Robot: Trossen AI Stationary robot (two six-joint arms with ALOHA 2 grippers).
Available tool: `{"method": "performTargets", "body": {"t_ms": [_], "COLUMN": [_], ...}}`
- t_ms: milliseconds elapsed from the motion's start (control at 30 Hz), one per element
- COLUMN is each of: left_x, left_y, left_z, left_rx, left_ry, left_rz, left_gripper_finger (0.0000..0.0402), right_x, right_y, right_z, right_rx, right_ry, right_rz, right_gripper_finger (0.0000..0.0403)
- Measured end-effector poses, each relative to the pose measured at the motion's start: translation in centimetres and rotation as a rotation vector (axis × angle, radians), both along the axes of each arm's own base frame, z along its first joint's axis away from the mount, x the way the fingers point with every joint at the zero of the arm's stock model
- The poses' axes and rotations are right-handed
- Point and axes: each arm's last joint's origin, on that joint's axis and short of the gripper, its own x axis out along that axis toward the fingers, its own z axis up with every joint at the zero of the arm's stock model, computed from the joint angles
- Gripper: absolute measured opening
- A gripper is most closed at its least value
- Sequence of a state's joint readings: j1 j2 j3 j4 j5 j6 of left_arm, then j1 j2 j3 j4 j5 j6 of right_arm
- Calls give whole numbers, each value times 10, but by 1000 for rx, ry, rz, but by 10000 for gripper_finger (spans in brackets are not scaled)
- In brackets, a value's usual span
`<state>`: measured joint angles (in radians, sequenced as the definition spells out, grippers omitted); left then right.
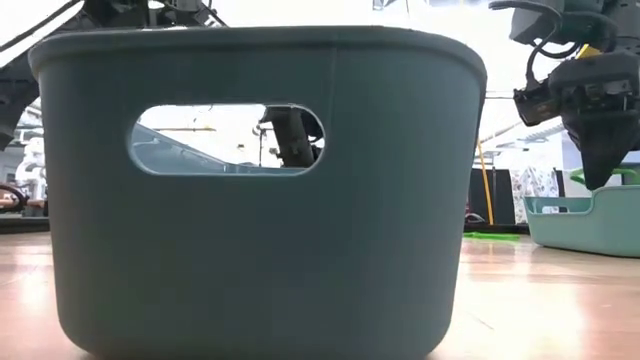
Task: Sort rubber bands into baskets
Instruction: Put the green rubber band into the green bin
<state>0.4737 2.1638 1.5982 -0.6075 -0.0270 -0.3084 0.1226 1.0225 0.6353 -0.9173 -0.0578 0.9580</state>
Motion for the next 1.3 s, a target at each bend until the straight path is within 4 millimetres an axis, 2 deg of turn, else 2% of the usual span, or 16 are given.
{"method": "performTargets", "body": {"t_ms": [67, 300, 633, 800, 1033, 1167, 1300], "left_x": [1, 0, -2, -3, -4, -4, -6], "left_y": [2, 7, 7, 8, 9, 8, 1], "left_z": [-6, -1, -2, -4, -4, -1, 12], "left_rx": [-2, -19, -37, -22, 4, -3, 7], "left_ry": [6, -4, 13, 35, 51, 47, 50], "left_rz": [5, 8, 6, 17, 9, -8, -46], "left_gripper_finger": [154, 154, 148, 106, 13, 6, 3], "right_x": [0, 0, 3, 9, 17, 19, 23], "right_y": [0, 0, 0, 1, 2, 2, 3], "right_z": [0, 1, 20, 37, 50, 51, 53], "right_rx": [4, 8, 1, 7, 6, 10, 19], "right_ry": [0, 3, -10, -68, -161, -189, -235], "right_rz": [-14, -30, -1, 0, 22, 23, 25], "right_gripper_finger": [7, 56, 128, 137, 137, 137, 137]}}
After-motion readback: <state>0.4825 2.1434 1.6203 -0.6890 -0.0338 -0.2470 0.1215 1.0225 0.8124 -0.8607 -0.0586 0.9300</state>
